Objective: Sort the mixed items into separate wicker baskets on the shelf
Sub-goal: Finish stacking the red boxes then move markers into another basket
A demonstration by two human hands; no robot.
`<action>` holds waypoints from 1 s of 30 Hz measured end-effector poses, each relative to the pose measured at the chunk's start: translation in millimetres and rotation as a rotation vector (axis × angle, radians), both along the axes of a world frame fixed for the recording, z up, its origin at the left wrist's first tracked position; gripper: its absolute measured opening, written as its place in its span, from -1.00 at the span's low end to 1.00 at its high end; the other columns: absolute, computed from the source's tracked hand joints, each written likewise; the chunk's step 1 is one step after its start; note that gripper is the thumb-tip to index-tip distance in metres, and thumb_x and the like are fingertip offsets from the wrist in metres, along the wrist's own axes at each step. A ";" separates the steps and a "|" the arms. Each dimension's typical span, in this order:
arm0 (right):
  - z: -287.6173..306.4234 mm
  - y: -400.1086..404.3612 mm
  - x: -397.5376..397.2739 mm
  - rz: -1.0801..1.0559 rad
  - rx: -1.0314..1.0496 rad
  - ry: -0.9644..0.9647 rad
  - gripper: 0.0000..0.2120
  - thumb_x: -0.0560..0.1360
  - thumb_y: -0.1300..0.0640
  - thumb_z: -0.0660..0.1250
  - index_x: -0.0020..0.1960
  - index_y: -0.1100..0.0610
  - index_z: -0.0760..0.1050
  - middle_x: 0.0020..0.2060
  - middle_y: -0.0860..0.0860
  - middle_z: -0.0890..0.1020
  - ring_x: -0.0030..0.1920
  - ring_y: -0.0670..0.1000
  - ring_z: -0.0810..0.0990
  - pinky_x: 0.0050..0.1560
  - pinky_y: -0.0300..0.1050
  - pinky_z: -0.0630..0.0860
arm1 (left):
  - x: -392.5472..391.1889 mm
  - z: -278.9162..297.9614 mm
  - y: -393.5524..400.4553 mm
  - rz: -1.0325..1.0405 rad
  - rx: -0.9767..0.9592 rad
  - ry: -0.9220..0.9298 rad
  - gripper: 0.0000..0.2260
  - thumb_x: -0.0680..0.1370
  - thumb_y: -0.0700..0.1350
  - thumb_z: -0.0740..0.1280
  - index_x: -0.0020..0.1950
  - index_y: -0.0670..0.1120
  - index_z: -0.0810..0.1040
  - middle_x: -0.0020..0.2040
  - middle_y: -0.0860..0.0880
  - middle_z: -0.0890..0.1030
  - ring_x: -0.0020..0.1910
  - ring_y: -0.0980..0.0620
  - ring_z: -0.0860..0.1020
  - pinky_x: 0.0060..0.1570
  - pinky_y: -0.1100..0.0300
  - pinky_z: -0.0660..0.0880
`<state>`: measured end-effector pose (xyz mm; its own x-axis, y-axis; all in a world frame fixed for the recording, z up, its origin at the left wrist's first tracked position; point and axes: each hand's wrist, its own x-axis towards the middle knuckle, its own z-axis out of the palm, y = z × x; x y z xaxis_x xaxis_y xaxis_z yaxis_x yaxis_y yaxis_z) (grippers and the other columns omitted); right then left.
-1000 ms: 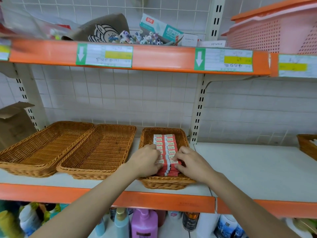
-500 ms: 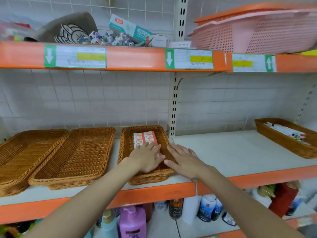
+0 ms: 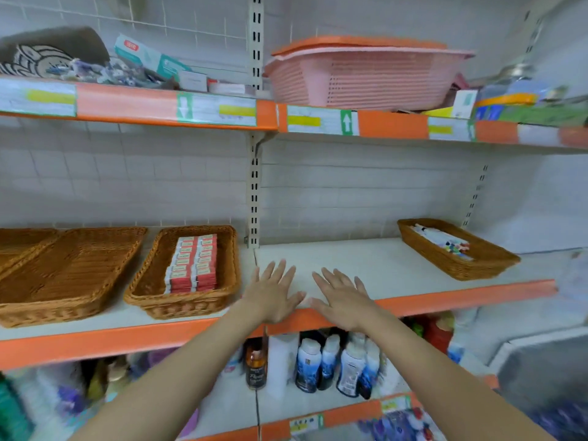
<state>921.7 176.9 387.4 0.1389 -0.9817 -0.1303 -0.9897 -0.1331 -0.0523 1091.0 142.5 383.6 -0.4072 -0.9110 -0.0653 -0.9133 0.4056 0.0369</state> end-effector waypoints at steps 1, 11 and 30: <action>-1.5 6.2 -12.4 -0.009 0.000 0.005 -0.37 0.63 -0.24 -0.12 0.58 -0.01 -0.23 0.56 -0.04 -0.21 0.55 0.01 -0.25 0.51 0.15 -0.26 | -13.0 -2.9 5.6 0.005 0.008 -0.001 -0.40 0.64 0.23 -0.12 0.57 0.00 -0.22 0.57 -0.03 -0.26 0.55 -0.05 -0.24 0.49 -0.07 -0.24; 0.8 37.0 -119.7 -0.104 -0.002 -0.017 -0.36 0.62 -0.26 -0.11 0.57 -0.03 -0.25 0.56 -0.03 -0.24 0.55 0.05 -0.26 0.49 0.16 -0.23 | -122.7 5.2 27.5 -0.051 0.039 -0.033 -0.41 0.63 0.24 -0.15 0.57 0.02 -0.25 0.56 -0.04 -0.27 0.54 -0.07 -0.25 0.50 -0.09 -0.25; 18.5 -38.5 -301.2 -0.375 -0.110 -0.017 -0.35 0.62 -0.24 -0.06 0.58 -0.02 -0.20 0.57 0.01 -0.15 0.56 0.07 -0.17 0.52 0.12 -0.11 | -311.3 26.2 -85.0 -0.303 0.028 0.038 -0.40 0.63 0.24 -0.14 0.57 0.01 -0.21 0.58 -0.07 -0.20 0.56 -0.08 -0.18 0.51 -0.04 -0.20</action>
<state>620.6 138.5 405.9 -0.2306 -0.9728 -0.0219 -0.9699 0.2316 -0.0750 779.7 57.5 409.8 -0.6631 -0.7455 -0.0679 -0.7484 0.6581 0.0832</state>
